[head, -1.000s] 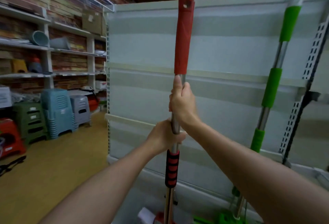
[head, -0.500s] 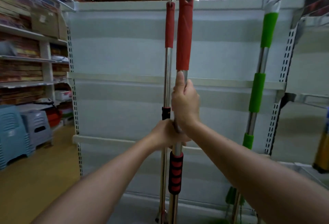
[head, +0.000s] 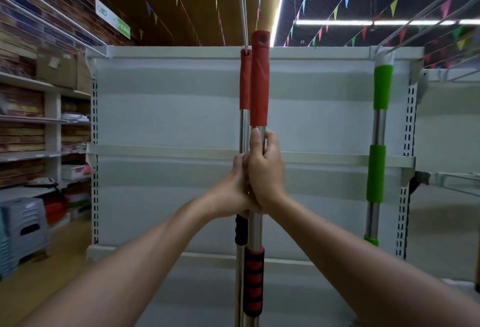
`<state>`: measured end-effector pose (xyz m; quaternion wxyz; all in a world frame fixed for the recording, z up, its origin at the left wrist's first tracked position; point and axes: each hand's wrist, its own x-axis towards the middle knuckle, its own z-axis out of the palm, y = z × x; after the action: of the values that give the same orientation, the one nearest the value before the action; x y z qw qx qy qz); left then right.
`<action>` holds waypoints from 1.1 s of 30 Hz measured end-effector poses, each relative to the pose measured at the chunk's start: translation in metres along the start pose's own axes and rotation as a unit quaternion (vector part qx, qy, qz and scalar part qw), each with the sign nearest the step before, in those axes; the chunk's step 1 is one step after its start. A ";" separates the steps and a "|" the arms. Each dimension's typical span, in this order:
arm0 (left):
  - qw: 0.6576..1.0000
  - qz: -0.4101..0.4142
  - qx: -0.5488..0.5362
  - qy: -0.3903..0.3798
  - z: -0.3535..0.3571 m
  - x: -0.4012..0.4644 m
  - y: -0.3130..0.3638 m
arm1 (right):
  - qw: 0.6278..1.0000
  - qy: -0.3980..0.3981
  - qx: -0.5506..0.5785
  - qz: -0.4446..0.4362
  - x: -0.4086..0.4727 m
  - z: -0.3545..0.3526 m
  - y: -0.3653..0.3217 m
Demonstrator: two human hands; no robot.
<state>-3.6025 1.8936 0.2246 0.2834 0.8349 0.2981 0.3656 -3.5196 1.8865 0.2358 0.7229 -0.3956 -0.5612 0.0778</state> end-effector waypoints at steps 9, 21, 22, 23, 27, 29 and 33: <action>0.996 0.025 0.054 0.062 -0.025 0.019 0.020 | 0.994 -0.048 -0.072 -0.061 0.047 -0.002 -0.026; 0.987 0.029 0.096 0.122 -0.021 0.034 0.022 | 0.989 -0.114 -0.066 -0.074 0.085 -0.018 -0.065; 0.988 0.033 0.095 0.121 -0.020 0.034 0.022 | 0.990 -0.118 -0.041 -0.067 0.092 -0.017 -0.072; 0.988 0.039 0.095 0.119 -0.018 0.033 0.023 | 0.992 -0.119 -0.004 -0.053 0.099 -0.014 -0.081; 0.987 0.046 0.099 0.122 -0.014 0.030 0.029 | 0.990 -0.082 0.110 -0.013 0.123 -0.007 -0.112; 0.986 0.051 0.105 0.116 -0.014 0.031 0.031 | 0.994 -0.035 0.098 -0.041 0.128 -0.002 -0.109; 0.987 0.040 0.120 0.095 -0.010 0.031 0.036 | 0.995 0.014 0.072 -0.065 0.120 0.002 -0.103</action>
<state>-3.5828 1.8940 0.2692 0.1372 0.8354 0.3320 0.4160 -3.5124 1.8840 0.3937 0.7608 -0.3061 -0.5685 0.0658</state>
